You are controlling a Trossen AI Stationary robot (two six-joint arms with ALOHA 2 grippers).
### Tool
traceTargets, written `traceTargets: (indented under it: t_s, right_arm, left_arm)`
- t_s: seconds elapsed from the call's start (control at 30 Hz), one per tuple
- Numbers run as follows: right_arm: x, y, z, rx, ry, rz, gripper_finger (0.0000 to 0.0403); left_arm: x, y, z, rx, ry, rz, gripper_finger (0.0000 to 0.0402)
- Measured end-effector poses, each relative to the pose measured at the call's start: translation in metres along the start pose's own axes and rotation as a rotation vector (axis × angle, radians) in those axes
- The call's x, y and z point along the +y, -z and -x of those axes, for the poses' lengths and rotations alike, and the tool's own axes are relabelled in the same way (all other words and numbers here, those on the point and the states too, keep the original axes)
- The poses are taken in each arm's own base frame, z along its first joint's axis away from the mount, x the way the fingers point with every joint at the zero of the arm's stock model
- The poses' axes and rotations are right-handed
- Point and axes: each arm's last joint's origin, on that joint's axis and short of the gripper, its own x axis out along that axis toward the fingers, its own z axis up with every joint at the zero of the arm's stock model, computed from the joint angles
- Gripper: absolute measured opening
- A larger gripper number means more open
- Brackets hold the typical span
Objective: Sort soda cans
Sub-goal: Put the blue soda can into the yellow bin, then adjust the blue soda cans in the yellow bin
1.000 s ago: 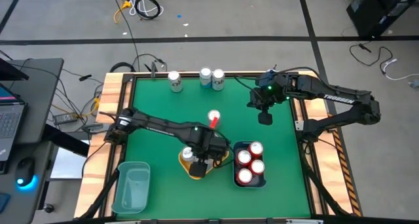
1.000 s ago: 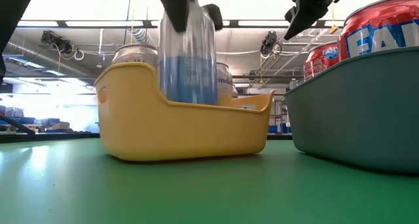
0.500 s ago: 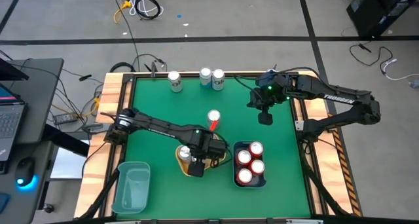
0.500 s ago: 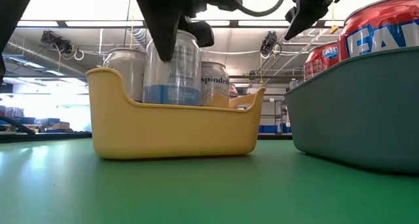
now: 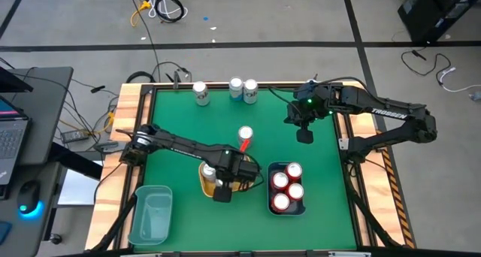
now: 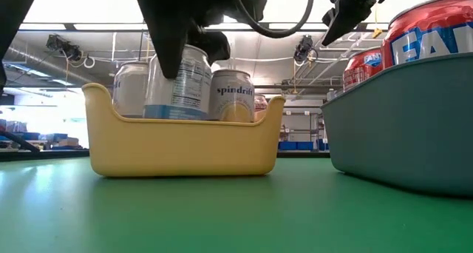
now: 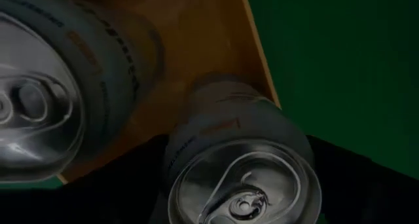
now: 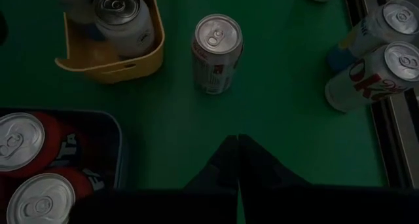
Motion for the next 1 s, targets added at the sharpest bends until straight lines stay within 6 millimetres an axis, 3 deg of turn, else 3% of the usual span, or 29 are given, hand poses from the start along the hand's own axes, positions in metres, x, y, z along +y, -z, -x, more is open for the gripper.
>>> traceTargets:
  t_s: [0.13, 0.43, 0.8, 1.0]
  right_arm:
    - [0.0, 0.0, 0.0, 0.0, 0.0, 0.0, 0.0]
    - [0.0, 0.0, 0.0, 0.0, 0.0, 0.0, 0.0]
    - [0.0, -0.001, 0.0, -0.005, 0.001, 0.007, 0.0]
    - [-0.001, -0.003, -0.003, -0.018, -0.001, 0.008, 0.0]
  left_arm:
    - [-0.002, 0.0, 0.0, 0.002, 0.005, -0.002, 0.0388]
    - [-0.002, 0.005, 0.006, 0.054, 0.006, 0.026, 0.0377]
    - [0.002, 0.006, 0.07, -0.035, -0.046, -0.016, 0.0376]
    - [0.013, 0.01, 0.095, -0.124, -0.112, -0.046, 0.0335]
